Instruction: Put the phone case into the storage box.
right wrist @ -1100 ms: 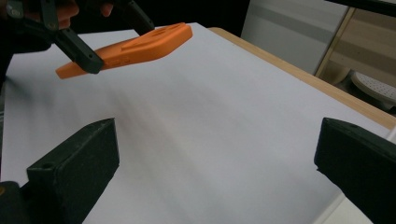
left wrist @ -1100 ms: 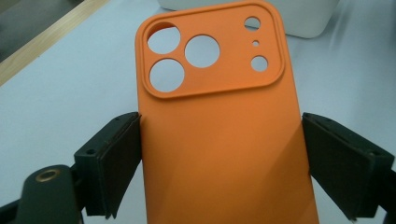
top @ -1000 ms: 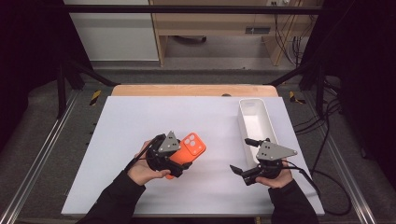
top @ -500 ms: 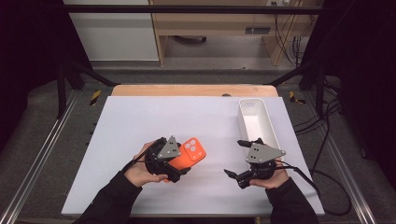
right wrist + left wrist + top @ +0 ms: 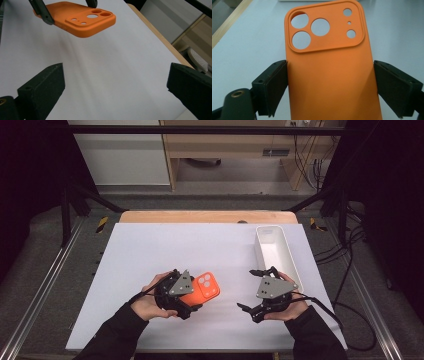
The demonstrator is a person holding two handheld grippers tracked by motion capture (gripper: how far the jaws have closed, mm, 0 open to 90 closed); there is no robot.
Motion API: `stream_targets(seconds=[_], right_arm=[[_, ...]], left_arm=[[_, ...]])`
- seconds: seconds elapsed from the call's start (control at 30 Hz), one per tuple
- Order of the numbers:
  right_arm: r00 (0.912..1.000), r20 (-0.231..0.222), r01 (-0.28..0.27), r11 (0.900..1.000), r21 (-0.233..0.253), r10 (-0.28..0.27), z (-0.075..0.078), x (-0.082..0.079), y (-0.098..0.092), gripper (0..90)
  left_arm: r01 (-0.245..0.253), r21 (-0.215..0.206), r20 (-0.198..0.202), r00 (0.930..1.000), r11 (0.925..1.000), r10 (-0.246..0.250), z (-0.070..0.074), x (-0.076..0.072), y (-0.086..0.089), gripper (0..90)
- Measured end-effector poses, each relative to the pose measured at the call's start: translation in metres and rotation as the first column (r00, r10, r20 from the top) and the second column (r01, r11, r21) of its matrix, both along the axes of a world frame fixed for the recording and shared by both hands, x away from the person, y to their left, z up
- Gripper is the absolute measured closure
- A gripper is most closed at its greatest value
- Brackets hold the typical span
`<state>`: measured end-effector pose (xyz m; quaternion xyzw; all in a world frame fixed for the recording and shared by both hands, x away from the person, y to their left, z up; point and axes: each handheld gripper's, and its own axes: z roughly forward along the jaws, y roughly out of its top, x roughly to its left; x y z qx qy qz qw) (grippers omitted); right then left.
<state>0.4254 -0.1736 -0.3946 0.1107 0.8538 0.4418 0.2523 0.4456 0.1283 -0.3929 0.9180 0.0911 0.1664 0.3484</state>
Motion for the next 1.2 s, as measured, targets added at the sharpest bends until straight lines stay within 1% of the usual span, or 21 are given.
stream_targets(seconds=[0.03,0.07,0.1,0.17,0.23,0.3,0.33,0.43,0.57,0.8,0.93,1.1,1.13,1.2], right_arm=[[0.9997,-0.014,-0.020,1.000,-0.010,0.019,0.001,0.000,0.002,2.5],[0.9997,-0.014,-0.020,1.000,-0.010,0.019,0.001,0.000,0.002,2.5],[0.9991,-0.020,-0.038,0.999,-0.028,0.037,0.002,-0.001,0.003,2.5],[0.9984,-0.020,-0.054,0.997,-0.048,0.053,0.001,-0.001,0.004,2.5],[0.9980,-0.020,-0.061,0.997,-0.056,0.060,0.001,-0.001,0.004,2.5],[0.9974,-0.023,-0.070,0.995,-0.078,0.068,0.000,-0.002,0.005,2.3],[0.9966,-0.018,-0.082,0.992,-0.092,0.081,-0.001,-0.002,0.006,2.1],[0.9957,-0.021,-0.092,0.990,-0.103,0.090,-0.002,-0.003,0.007,1.6],[0.9932,-0.019,-0.116,0.985,-0.130,0.115,-0.004,-0.002,0.012,1.3],[0.9914,-0.011,-0.131,0.981,-0.140,0.130,-0.005,-0.002,0.015,1.2],[0.9900,-0.001,-0.140,0.982,-0.130,0.141,-0.004,-0.003,0.016,1.1],[0.9884,-0.012,-0.152,0.980,-0.129,0.152,-0.005,-0.004,0.018,1.0],[0.9864,-0.011,-0.164,0.978,-0.129,0.164,-0.006,-0.004,0.020,1.0],[0.9860,-0.013,-0.167,0.978,-0.129,0.166,-0.006,-0.004,0.020,1.0]], left_arm=[[0.003,0.001,0.000,1.0000,1.0000,-0.003,0.000,0.000,-0.001,13.8],[0.009,0.008,0.002,1.0000,0.9999,-0.009,0.000,0.000,-0.001,13.8],[0.016,0.014,0.006,0.9999,0.9998,-0.016,0.000,-0.001,-0.002,13.8],[0.029,0.026,0.011,0.9995,0.9992,-0.030,0.000,-0.001,-0.004,13.8],[0.033,0.029,0.015,0.9993,0.9990,-0.033,0.000,-0.001,-0.004,13.8],[0.040,0.028,0.016,0.9990,0.9988,-0.041,0.000,-0.001,-0.006,13.9],[0.045,0.031,0.018,0.9988,0.9985,-0.046,0.000,-0.002,-0.006,13.9],[0.058,0.034,0.023,0.9980,0.9977,-0.059,0.000,-0.002,-0.008,13.9],[0.077,0.053,0.032,0.9964,0.9956,-0.079,-0.001,-0.002,-0.011,13.9],[0.107,0.070,0.046,0.9928,0.9918,-0.111,-0.002,-0.004,-0.017,13.9],[0.126,0.079,0.051,0.9902,0.9888,-0.130,-0.002,-0.006,-0.020,13.9],[0.150,0.085,0.056,0.9863,0.9850,-0.155,-0.003,-0.009,-0.025,13.9],[0.155,0.088,0.057,0.9854,0.9840,-0.160,-0.002,-0.009,-0.026,13.9],[0.163,0.096,0.059,0.9838,0.9820,-0.169,-0.002,-0.010,-0.028,13.9]])
